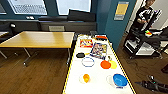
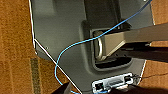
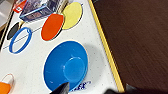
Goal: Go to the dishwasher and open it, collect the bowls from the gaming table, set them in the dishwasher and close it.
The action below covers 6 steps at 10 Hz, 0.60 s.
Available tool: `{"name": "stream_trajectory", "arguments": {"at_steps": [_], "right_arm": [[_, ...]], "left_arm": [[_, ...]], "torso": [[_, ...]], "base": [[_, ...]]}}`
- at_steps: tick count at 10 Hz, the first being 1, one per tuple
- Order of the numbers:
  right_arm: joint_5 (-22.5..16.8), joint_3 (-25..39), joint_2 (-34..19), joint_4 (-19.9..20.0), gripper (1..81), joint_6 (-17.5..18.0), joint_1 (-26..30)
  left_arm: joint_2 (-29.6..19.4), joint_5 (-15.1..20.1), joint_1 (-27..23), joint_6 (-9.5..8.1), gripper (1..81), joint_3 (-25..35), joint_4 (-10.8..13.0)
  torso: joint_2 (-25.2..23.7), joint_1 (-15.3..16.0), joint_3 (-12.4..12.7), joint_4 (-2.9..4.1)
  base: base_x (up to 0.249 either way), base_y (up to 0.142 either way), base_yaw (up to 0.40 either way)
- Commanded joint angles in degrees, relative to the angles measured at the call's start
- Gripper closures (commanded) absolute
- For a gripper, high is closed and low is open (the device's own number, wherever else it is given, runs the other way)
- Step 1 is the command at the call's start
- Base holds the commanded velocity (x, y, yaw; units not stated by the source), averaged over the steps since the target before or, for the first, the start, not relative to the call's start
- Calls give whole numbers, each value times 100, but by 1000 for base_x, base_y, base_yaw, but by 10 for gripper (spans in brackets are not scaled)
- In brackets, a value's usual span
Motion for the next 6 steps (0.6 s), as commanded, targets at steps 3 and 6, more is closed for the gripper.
{"name": "stream_trajectory", "arguments": {"at_steps": [3,6], "right_arm": [[-359,-584,79,84,10,302,945],[-551,-759,289,49,10,1012,954]], "left_arm": [[19,358,-67,-23,10,-7,-31],[28,366,-102,-23,10,2,-31]], "torso": [[0,0,-2,0],[2,0,-2,0]], "base": [[0,0,0],[0,0,0]]}}
